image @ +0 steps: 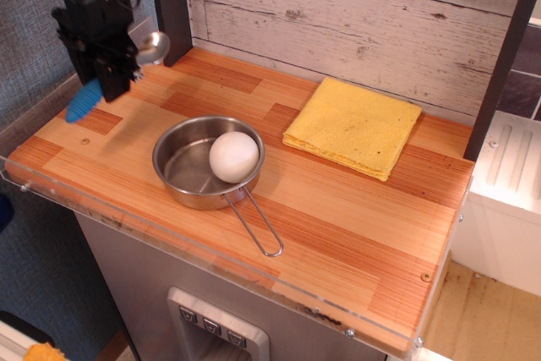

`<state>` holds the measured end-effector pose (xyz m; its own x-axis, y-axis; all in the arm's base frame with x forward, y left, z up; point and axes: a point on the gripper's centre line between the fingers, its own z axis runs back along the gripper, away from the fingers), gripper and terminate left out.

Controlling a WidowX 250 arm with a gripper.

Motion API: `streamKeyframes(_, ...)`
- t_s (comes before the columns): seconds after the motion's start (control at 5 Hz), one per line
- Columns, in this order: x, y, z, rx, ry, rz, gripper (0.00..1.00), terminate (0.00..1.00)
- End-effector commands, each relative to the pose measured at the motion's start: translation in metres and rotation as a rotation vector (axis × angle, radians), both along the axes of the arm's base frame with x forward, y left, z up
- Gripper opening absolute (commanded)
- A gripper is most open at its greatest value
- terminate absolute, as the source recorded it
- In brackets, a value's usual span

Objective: Place the spoon on the left of the pan.

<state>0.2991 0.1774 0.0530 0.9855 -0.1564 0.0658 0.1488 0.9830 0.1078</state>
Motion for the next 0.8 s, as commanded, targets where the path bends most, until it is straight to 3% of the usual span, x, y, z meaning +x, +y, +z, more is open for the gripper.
streamKeyframes(0.0,-0.004,-0.003,-0.012,-0.013,0.048,0.024,0.0,0.0)
streamKeyframes(0.2,-0.002,-0.001,-0.017,-0.032,0.059,0.012,1.0,0.0)
streamKeyframes(0.4,0.001,0.0,0.006,-0.023,0.004,-0.056,1.0,0.0)
streamKeyframes(0.6,0.0,-0.011,0.035,0.052,-0.036,-0.072,1.0,0.0)
